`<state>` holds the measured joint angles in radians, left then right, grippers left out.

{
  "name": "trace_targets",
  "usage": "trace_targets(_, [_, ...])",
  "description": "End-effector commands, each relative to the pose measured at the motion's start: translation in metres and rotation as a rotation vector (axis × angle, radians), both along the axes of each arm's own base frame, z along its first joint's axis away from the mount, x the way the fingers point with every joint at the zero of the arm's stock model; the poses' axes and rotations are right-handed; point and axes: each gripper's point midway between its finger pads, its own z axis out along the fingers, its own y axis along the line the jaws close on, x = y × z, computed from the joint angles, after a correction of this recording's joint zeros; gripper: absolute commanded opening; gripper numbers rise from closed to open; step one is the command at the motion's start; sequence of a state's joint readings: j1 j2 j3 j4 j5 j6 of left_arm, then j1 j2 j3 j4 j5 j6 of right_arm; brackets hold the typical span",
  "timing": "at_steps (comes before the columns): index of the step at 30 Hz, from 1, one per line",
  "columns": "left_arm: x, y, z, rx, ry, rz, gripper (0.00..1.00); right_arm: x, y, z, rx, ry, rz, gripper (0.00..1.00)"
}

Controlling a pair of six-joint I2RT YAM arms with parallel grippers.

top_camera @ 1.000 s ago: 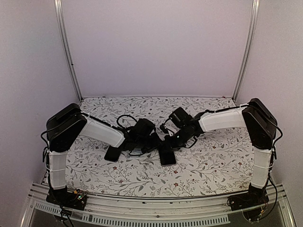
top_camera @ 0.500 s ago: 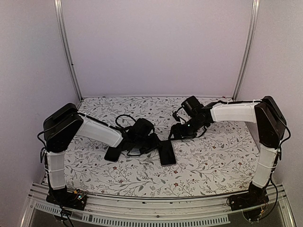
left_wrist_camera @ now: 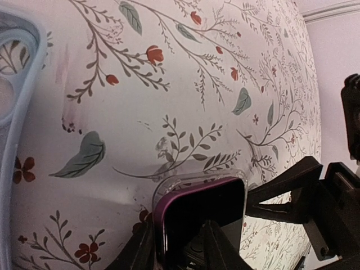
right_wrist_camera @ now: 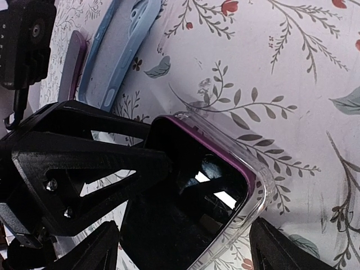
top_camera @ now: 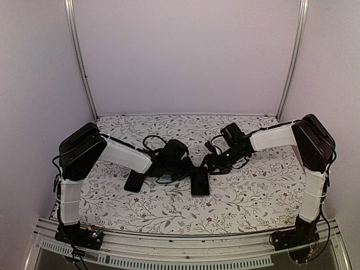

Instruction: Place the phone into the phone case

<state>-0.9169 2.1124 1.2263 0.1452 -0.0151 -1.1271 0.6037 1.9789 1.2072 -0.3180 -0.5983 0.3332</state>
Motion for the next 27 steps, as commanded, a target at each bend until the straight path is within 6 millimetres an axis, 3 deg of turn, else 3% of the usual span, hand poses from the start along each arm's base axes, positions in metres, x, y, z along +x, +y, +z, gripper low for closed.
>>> trace_targets(1, [-0.011, 0.015, -0.032, 0.057, 0.085, -0.003, 0.31, -0.027, 0.004, -0.017, 0.094, 0.123, 0.039, 0.83])
trace_targets(6, [-0.012, 0.015, -0.04, 0.036, 0.112, -0.008, 0.28, -0.039, 0.018, 0.001, 0.266, 0.159, 0.075, 0.82])
trace_targets(10, [-0.012, 0.013, -0.039, 0.004, 0.11, -0.014, 0.24, -0.029, 0.029, 0.03, 0.354, 0.102, 0.082, 0.82])
trace_targets(14, [-0.013, 0.012, -0.038, -0.016, 0.115, -0.014, 0.22, -0.012, 0.033, 0.045, 0.357, 0.038, 0.042, 0.82])
trace_targets(18, [-0.015, 0.017, -0.037, -0.024, 0.12, -0.007, 0.21, 0.015, 0.019, 0.043, 0.303, -0.009, -0.075, 0.8])
trace_targets(20, [-0.014, 0.013, -0.033, -0.03, 0.106, -0.027, 0.21, 0.026, 0.012, 0.038, 0.277, -0.013, -0.135, 0.77])
trace_targets(24, [-0.015, 0.002, -0.032, -0.053, 0.115, -0.075, 0.19, 0.035, 0.019, 0.054, 0.335, -0.044, -0.148, 0.72])
trace_targets(27, [-0.013, -0.003, -0.023, -0.072, 0.098, -0.091, 0.19, 0.049, 0.012, 0.051, 0.25, -0.076, -0.203, 0.72])
